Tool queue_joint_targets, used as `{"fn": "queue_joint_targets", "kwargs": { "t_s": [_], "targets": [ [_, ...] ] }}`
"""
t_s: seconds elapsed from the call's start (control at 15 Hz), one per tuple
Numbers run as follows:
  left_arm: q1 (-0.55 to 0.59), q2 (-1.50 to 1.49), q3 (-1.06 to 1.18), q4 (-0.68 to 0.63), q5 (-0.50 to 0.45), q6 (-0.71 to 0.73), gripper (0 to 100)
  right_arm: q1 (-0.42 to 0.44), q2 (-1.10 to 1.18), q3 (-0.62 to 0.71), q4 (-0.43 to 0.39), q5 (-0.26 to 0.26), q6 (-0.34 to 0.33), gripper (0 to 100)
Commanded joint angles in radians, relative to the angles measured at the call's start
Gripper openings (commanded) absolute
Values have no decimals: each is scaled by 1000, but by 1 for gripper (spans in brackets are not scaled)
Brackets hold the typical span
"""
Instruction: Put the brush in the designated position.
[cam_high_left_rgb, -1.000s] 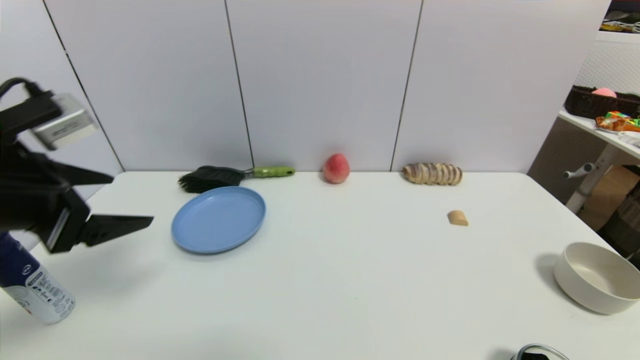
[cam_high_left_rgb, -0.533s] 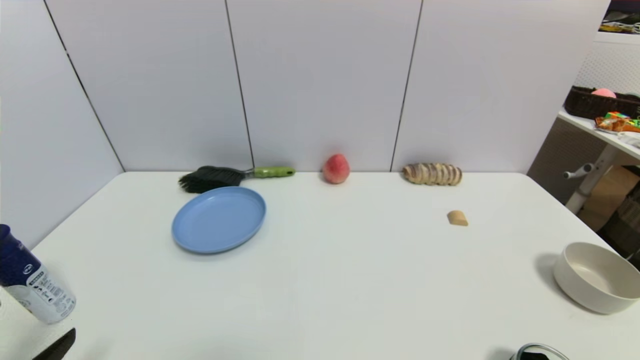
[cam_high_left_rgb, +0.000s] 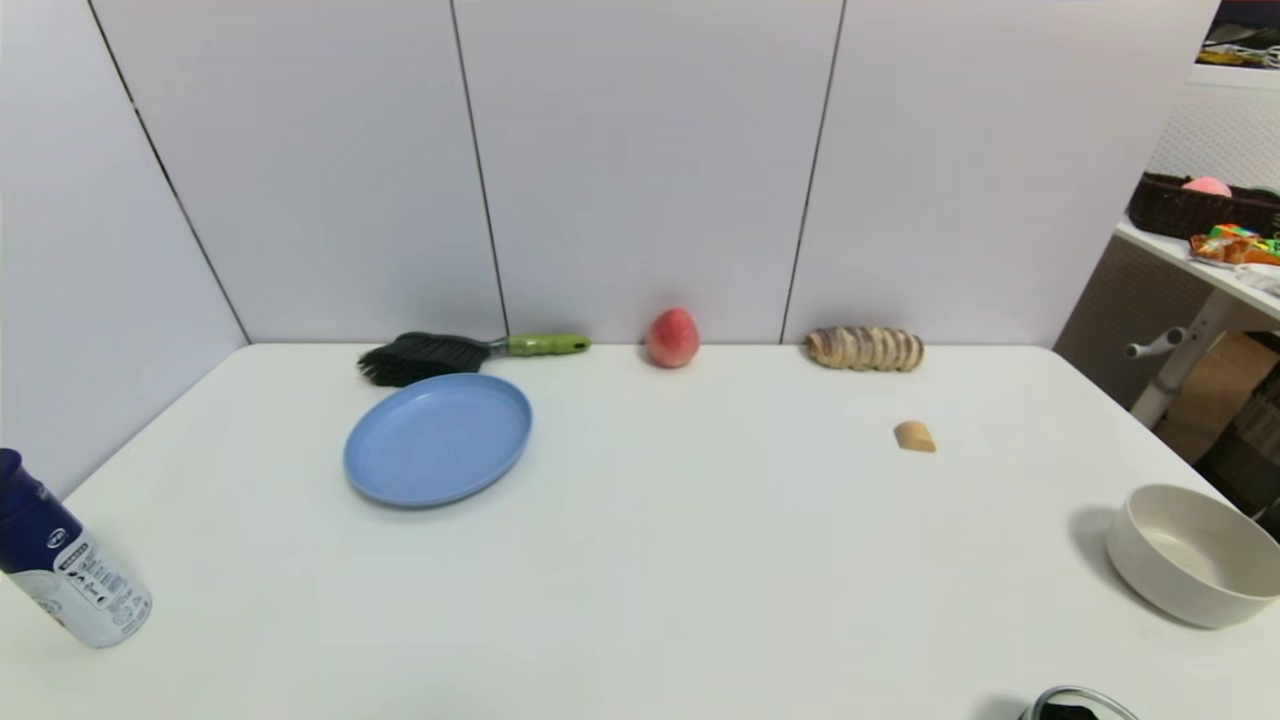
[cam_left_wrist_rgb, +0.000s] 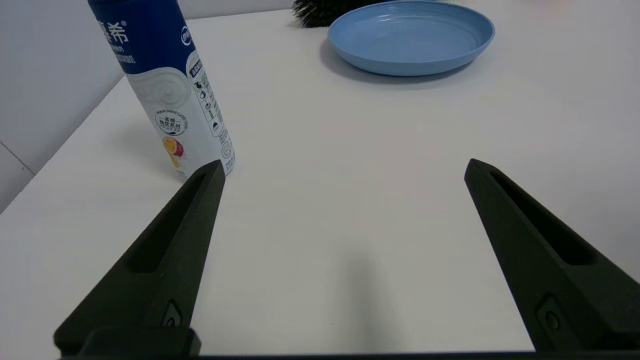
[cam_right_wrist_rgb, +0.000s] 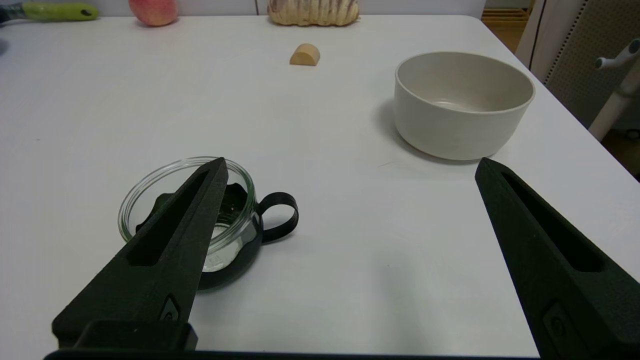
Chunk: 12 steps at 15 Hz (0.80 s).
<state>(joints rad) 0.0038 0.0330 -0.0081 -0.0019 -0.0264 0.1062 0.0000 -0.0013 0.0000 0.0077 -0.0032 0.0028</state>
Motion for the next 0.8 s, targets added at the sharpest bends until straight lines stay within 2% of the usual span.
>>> {"fn": "queue_joint_targets", "kwargs": {
  "t_s": [0.07,0.8],
  "targets": [
    [-1,-33,8,-4,11,-94,100,0,1,2,0,0,0,100],
    [-1,-33,8,-4,20,-103,100,0,1,2,0,0,0,100]
  ]
}}
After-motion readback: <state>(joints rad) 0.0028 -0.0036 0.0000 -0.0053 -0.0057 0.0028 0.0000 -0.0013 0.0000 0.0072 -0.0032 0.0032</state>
